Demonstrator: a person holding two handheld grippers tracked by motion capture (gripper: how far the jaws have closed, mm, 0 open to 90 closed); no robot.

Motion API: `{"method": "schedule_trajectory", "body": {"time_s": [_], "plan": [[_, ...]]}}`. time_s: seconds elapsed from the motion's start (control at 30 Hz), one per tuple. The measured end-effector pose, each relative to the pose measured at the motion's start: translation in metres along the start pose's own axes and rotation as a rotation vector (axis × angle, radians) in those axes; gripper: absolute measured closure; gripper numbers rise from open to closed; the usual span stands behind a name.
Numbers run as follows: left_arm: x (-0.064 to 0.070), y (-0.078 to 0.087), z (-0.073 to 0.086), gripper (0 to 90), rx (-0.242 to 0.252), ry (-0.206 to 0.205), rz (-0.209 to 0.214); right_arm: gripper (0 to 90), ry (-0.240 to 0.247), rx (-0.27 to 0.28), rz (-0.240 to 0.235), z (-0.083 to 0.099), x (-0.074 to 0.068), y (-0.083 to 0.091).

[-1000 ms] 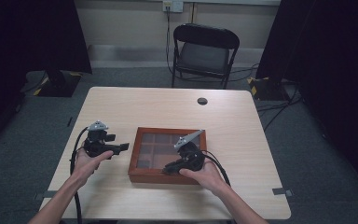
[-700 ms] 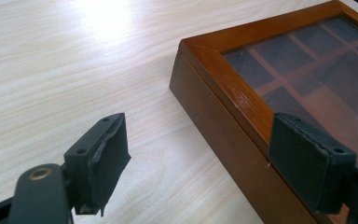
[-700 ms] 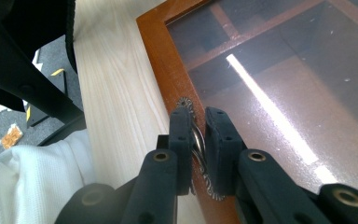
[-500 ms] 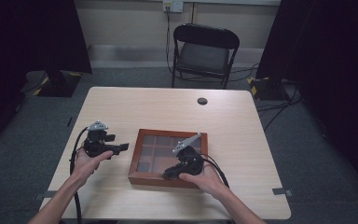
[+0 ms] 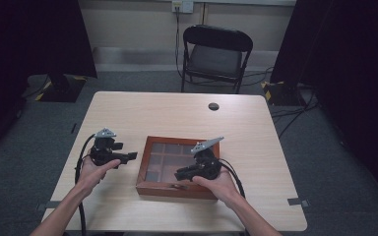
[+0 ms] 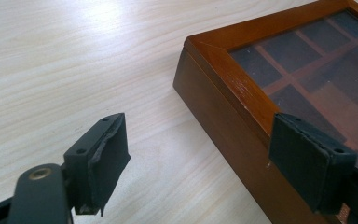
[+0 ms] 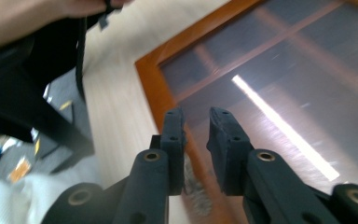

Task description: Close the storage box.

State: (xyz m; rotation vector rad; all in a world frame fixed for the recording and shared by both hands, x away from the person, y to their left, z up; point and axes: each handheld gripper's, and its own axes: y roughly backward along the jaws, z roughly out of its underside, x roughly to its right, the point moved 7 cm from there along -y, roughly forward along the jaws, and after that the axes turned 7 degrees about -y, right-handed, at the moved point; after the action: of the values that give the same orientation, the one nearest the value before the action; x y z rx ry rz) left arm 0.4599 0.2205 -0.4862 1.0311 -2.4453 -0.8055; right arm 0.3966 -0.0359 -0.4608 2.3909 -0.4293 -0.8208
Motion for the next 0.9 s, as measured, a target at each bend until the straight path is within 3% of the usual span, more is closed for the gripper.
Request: {"method": "schedule_trajectory", "body": {"time_s": [0.2, 0.3, 0.53, 0.77, 0.9], "plan": [[0.000, 0.001, 0.000, 19.6, -0.003, -0.003, -0.001, 68.9, -0.036, 0.102, 0.073, -0.009, 0.016, 0.016], [0.002, 0.003, 0.000, 19.5, -0.001, 0.003, 0.004, 59.9, -0.058, 0.155, 0.120, -0.011, 0.022, 0.027], [0.002, 0.005, 0.000, 19.6, -0.001, 0.010, 0.003, 47.7, -0.101, 0.213, 0.195, -0.001, 0.036, 0.054], [0.002, 0.011, 0.009, 19.6, -0.029, 0.000, -0.002, 34.9, -0.195, 0.268, 0.276, 0.015, 0.063, 0.091], [-0.006, 0.017, 0.016, 19.6, -0.039, 0.003, -0.024, 29.6, -0.236, 0.268, 0.333, 0.031, 0.077, 0.104]]}}
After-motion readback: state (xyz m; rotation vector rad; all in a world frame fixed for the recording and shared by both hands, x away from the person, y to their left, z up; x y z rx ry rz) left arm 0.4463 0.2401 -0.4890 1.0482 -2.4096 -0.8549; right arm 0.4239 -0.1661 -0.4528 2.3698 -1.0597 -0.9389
